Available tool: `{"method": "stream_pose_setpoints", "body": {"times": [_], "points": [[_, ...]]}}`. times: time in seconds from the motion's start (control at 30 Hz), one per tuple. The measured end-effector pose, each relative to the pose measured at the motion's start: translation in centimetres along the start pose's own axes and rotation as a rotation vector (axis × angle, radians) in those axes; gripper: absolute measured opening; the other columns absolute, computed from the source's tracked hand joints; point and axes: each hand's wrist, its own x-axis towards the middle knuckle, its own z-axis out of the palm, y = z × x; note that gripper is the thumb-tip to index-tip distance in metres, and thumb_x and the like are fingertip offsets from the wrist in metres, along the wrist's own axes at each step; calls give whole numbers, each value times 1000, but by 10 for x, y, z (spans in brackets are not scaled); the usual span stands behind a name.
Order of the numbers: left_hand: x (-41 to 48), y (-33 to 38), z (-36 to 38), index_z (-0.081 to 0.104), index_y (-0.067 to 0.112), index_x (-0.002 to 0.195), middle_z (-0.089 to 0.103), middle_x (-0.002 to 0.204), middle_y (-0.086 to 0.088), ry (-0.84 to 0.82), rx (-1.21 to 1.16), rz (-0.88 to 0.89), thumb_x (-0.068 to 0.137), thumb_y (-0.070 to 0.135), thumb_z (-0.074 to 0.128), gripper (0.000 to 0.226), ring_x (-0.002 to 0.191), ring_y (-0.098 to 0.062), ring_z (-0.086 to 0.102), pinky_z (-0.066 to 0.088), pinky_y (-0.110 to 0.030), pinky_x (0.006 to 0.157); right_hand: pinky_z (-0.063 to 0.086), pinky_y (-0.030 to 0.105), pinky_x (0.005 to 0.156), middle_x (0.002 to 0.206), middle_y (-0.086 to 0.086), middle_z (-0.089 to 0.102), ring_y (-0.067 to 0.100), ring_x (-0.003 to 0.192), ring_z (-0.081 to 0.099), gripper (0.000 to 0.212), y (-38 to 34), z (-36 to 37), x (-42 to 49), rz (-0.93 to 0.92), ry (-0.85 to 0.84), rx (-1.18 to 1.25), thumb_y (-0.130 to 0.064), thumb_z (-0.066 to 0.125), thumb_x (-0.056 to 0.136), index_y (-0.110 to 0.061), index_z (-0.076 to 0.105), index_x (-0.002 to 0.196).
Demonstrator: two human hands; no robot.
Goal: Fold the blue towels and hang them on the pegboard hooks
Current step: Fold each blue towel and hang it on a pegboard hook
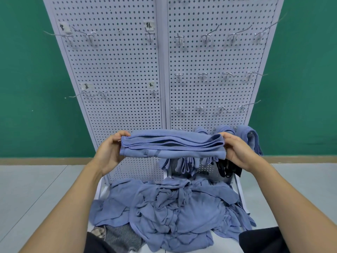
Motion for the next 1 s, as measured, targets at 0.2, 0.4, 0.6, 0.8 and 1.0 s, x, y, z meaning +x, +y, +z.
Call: {"method": "stream_pose_setpoints", "body": {"times": [0.2, 0.4, 0.6, 0.8, 1.0], "points": [[7, -14, 10, 48, 19, 69, 47, 69, -1, 169, 455, 70, 88, 40, 64, 33, 66, -17, 43, 33, -30, 59, 39, 35, 71, 77, 0, 53, 23, 73, 46, 25, 1, 9, -2, -29, 112, -297, -33, 50, 97, -21, 58, 77], [13, -21, 15, 43, 14, 70, 42, 75, -7, 245, 583, 138, 83, 12, 73, 33, 72, -18, 40, 26, -29, 56, 47, 34, 62, 70, 8, 58, 23, 66, 56, 16, -5, 6, -5, -12, 87, -315, -6, 60, 92, -19, 55, 99], [14, -39, 27, 60, 10, 84, 58, 103, -6, 261, 587, -8, 84, -2, 67, 14, 85, -17, 55, 47, -23, 66, 50, 25, 53, 72, 3, 61, 11, 56, 56, 17, -29, 17, -18, -40, 117, -153, -7, 57, 94, -18, 59, 106], [12, -47, 65, 65, 15, 100, 61, 107, 2, 202, 689, 0, 88, 8, 65, 14, 107, -17, 56, 43, -29, 87, 47, 26, 56, 70, 10, 57, 17, 60, 52, 15, -71, 48, -13, -111, 77, -126, -9, 58, 93, -15, 56, 106], [7, -54, 127, 48, 21, 134, 54, 130, 4, -70, 584, 30, 86, 34, 68, 53, 116, -12, 52, 44, -25, 94, 52, 26, 58, 60, -3, 49, 13, 58, 52, 21, -74, 72, -1, -113, 64, -344, -9, 64, 89, -13, 56, 108]]}}
